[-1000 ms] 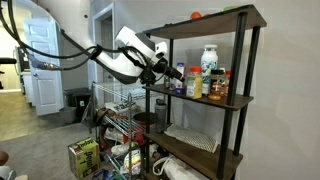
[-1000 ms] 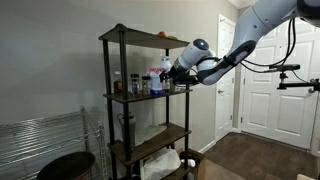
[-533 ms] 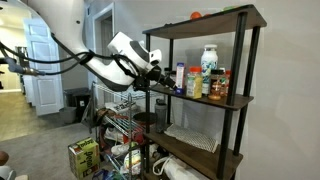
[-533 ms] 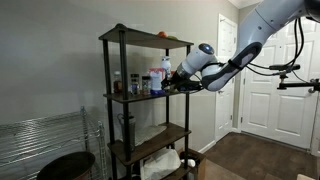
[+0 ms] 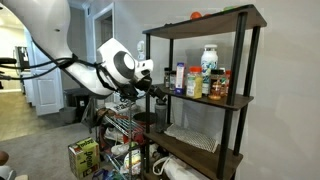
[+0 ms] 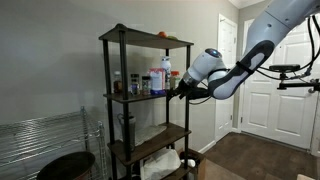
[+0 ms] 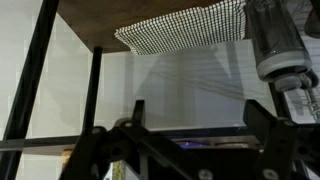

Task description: Pick up the box from the top shelf and place it on the second shelf.

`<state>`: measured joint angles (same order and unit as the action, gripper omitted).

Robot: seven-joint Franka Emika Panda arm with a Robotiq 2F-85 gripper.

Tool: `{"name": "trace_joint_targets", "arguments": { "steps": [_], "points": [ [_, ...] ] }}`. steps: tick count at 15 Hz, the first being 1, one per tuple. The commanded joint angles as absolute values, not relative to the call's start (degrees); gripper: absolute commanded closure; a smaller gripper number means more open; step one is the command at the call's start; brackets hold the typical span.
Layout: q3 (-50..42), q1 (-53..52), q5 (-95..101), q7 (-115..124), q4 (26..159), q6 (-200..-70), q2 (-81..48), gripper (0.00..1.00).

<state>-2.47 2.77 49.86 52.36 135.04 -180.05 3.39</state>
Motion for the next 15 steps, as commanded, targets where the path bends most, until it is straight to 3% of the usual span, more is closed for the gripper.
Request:
{"name": "trace_joint_targets", "arguments": {
  "steps": [1,7,15],
  "points": [
    [-3.55,-1.25,38.80,41.37,140.58,-176.89,7.91,0.00],
    [0.68,-2.45,12.26,20.84,138.46,-162.41,11.99,0.00],
    [0.78,-0.56,7.26,14.81,131.73,-148.32,14.06,0.00]
  ]
}}
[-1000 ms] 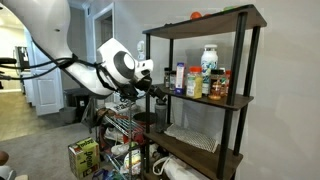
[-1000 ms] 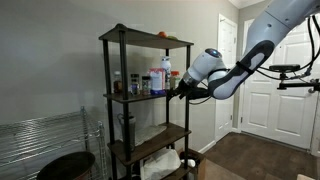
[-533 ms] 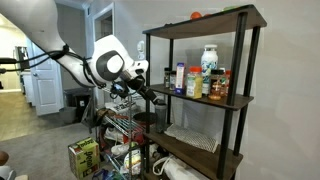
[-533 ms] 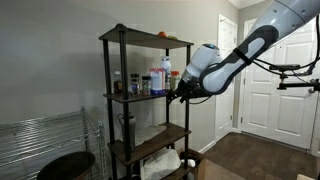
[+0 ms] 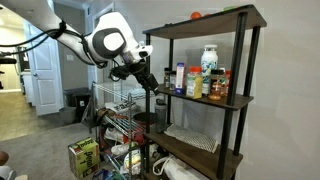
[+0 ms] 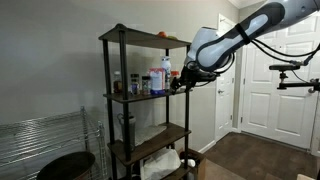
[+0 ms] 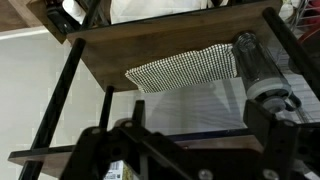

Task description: Pick up the box from the top shelf and place it on the second shelf.

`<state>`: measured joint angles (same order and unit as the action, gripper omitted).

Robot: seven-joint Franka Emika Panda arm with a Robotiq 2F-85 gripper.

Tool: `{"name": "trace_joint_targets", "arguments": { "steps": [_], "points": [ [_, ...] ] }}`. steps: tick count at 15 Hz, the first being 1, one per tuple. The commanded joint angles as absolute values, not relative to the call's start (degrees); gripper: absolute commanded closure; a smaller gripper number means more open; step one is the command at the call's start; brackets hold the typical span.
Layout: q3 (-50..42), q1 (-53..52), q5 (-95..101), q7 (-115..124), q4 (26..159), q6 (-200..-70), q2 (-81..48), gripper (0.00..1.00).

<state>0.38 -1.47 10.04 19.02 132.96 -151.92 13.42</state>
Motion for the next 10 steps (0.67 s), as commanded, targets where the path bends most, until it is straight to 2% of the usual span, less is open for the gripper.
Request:
{"name": "trace_joint_targets", "arguments": {
  "steps": [1,10],
  "points": [
    [0.69,-0.58,6.73,14.27,131.32,-147.50,13.98,0.00],
    [1.81,0.32,7.51,16.43,131.19,-148.18,13.40,0.00]
  ]
}}
